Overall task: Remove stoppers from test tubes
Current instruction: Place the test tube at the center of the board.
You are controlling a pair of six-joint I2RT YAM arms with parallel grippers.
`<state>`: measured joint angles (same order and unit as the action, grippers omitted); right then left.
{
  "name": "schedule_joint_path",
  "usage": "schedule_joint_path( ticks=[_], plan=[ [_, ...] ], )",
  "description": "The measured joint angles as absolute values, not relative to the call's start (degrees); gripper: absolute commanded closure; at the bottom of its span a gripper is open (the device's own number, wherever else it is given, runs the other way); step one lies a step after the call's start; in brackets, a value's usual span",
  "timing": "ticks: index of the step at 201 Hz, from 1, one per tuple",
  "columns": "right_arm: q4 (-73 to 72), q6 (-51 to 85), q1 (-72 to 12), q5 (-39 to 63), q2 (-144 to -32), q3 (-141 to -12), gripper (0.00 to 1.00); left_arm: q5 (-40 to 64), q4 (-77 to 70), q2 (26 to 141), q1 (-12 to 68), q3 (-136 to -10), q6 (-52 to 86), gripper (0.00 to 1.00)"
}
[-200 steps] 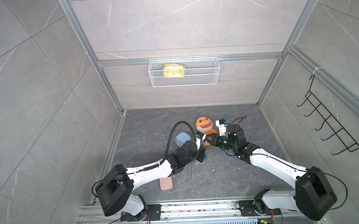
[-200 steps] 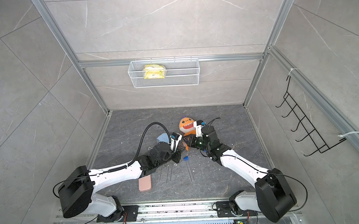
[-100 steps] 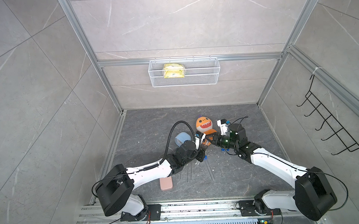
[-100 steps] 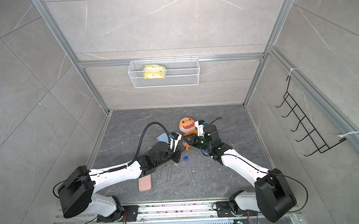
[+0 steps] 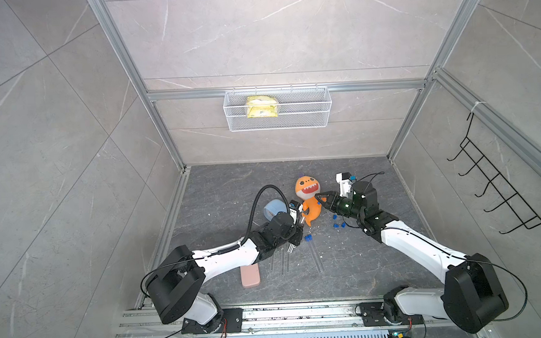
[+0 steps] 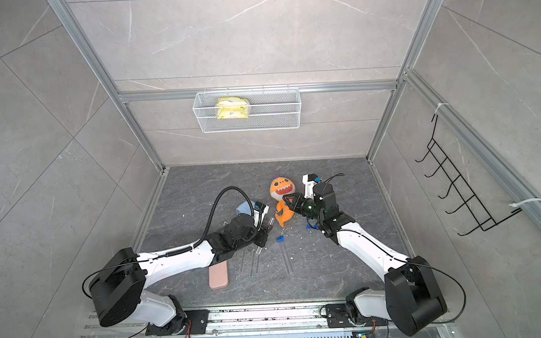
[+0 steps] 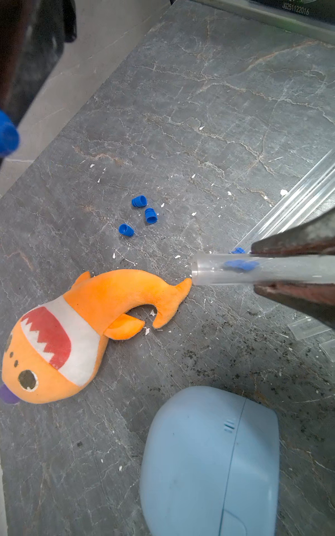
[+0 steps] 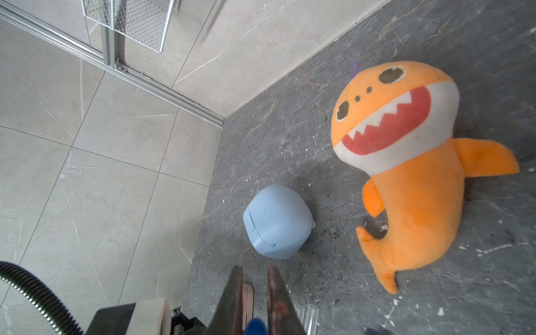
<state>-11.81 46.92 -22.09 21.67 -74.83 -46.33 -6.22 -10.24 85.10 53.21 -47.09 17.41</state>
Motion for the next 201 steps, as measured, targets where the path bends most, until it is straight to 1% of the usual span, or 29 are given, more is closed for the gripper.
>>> schedule_joint_path(
  ticks=[27,70,99,120,158,201],
  plan=[
    [-10.0,44.9,-21.5,19.4,-74.1,-46.9,1.00,-7.8,-8.4,83.0,53.2,-46.2,17.6,1.00],
    [-5.1,40.3,-20.8,15.5,-71.0,-47.2,1.00,-13.5,1.0,73.3,52.7,-46.0,18.1,1.00],
    [-3.0,38.7,-20.8,14.3,-70.3,-47.1,1.00,-17.4,8.9,68.7,50.2,-45.7,21.6,1.00],
    [-2.4,37.8,-20.8,13.8,-70.1,-46.5,1.00,-19.6,12.2,66.7,48.2,-43.0,25.2,1.00],
    [-0.9,37.2,-20.6,13.1,-69.9,-46.0,1.00,-20.7,15.3,68.0,45.2,-38.6,30.5,1.00],
    [-0.6,36.8,-20.5,12.7,-68.4,-45.5,1.00,-20.3,12.2,75.1,43.5,-38.6,32.9,1.00]
  ],
)
